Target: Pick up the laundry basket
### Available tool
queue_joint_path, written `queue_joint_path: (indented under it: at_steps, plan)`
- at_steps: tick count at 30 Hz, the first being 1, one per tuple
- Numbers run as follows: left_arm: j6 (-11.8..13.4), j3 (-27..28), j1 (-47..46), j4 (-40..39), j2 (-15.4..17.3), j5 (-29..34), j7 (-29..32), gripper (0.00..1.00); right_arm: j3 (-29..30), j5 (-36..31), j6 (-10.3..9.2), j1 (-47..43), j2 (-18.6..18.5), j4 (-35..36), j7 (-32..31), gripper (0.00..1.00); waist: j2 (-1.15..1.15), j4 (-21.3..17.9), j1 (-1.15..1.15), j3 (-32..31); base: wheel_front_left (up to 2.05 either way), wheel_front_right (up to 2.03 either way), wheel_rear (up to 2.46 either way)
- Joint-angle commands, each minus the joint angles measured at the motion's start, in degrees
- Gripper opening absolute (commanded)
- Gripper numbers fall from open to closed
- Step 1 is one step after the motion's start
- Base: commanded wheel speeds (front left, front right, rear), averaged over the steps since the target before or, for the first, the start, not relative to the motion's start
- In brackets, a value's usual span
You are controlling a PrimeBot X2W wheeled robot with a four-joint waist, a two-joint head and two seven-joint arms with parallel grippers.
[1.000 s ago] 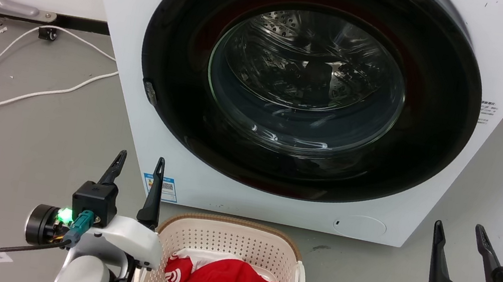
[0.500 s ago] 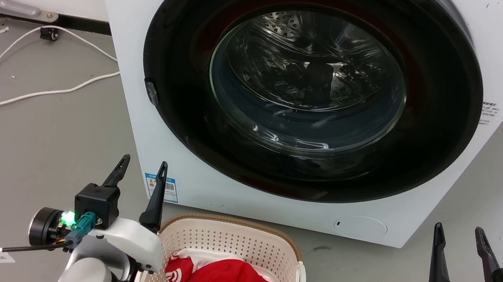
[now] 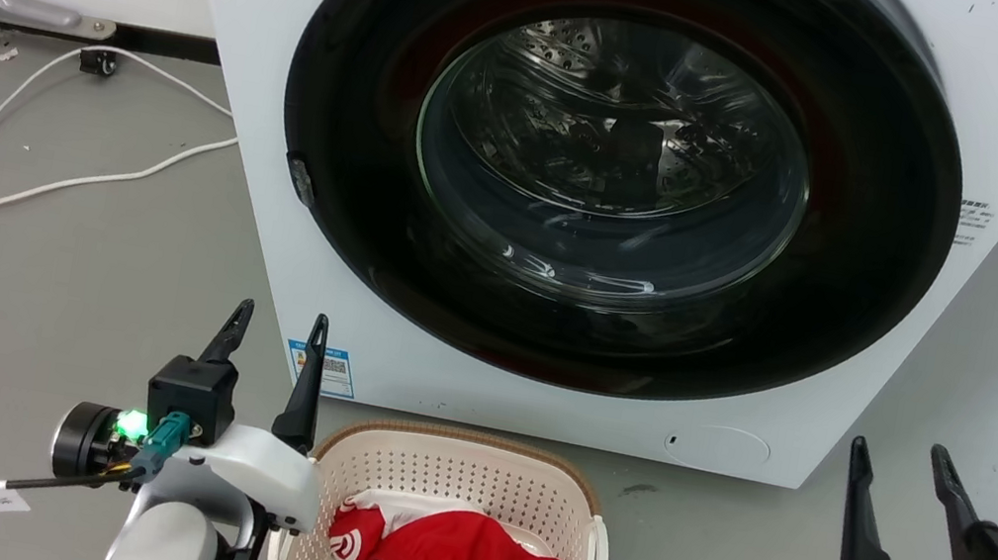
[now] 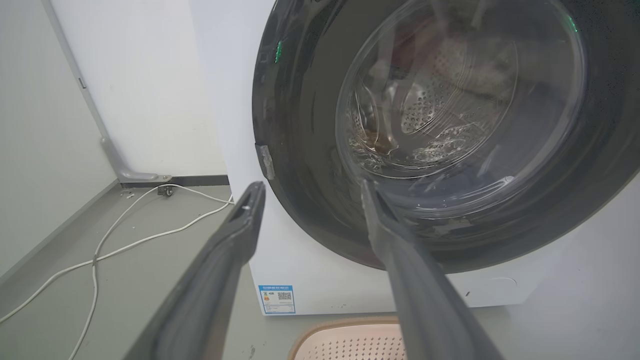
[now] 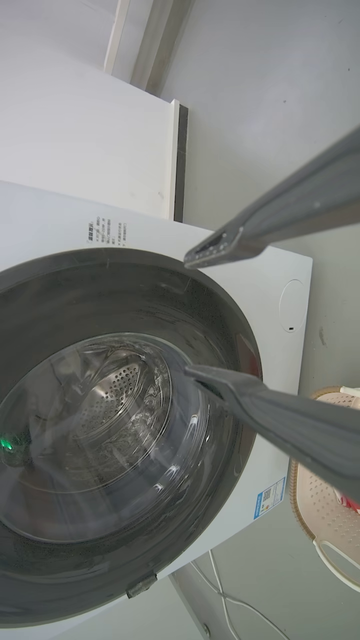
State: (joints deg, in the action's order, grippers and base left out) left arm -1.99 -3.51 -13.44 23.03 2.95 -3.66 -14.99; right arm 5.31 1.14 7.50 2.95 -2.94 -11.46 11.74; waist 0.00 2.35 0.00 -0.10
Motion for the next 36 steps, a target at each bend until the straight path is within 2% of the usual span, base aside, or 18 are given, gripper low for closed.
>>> queue_joint_path:
  at_steps: [1,8,20,28,36]
  plan:
    - [-0.09,0.16,-0.89,0.52,0.36,0.33,-0.28,1.00,-0.44,0.34,-0.02,0.93,0.10,-0.28,-0.35,1.00,0.00,-0.01,0.00,0.26,0.00,0.00,0.00]
    - [-0.87,1.55,-4.01,9.41,1.90,-0.71,-0.22,1.00,-4.99,1.36,-0.02,3.91,0.10,-4.03,-5.34,1.00,0.00,0.33,0.00,3.29,0.00,0.00,0.00]
    - [-3.74,1.30,-11.74,30.15,3.88,-3.34,-0.23,1.00,-13.20,6.52,-0.02,11.18,0.09,-18.21,-8.91,1.00,0.00,0.32,0.00,10.28,0.00,0.00,0.00]
    - [-4.99,0.09,-19.64,39.53,5.10,-5.01,0.28,1.00,-20.35,11.50,-0.02,20.27,0.08,-27.98,-8.79,1.00,0.00,-0.82,0.00,19.03,0.00,0.00,0.00]
    - [-5.46,-2.51,-27.56,45.03,6.58,-7.35,2.40,1.00,-28.10,17.40,-0.02,30.20,0.08,-35.94,-8.47,1.00,0.00,-2.50,0.00,29.20,0.00,0.00,0.00]
